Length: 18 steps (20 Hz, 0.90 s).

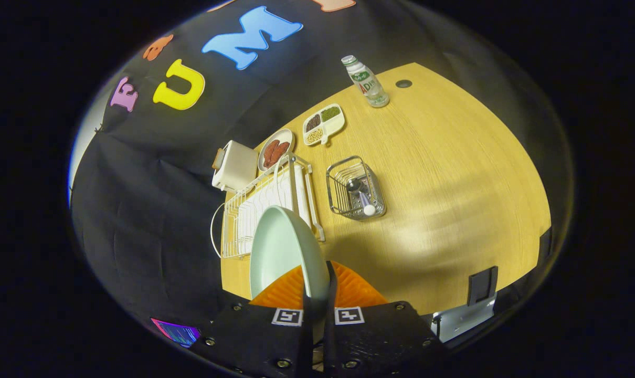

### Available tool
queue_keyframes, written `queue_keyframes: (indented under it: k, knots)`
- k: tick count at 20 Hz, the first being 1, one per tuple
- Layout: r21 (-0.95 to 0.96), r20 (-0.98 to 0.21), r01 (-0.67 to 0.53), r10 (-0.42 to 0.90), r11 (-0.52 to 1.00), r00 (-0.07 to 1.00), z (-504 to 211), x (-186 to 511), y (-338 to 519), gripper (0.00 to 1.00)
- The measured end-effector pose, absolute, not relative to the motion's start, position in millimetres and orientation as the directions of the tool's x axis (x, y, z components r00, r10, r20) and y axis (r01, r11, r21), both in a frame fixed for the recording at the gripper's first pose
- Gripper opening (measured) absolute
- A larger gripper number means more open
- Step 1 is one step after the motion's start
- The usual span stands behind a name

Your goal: Take the plate from the dish rack, then take the spoon from the basket and place it into the plate.

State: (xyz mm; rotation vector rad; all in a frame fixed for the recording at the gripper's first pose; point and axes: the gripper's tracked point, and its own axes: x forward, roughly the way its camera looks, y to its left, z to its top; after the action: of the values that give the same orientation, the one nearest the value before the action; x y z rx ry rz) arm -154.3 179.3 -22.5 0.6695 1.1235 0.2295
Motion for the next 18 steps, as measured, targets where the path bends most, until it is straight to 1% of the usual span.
queue_keyframes:
  k: [3, 8, 18]
  knots:
    - [0.613, -0.765, 0.195, 0.512, 0.766, 0.392, -52.0, -172.4, 180.4, 0.08]
    - [0.631, -0.764, 0.228, 0.543, 0.742, 0.347, -89.7, -179.1, 182.9, 0.08]
    - [0.661, -0.738, 0.21, 0.575, 0.72, 0.353, -141.0, -172.1, 191.3, 0.08]
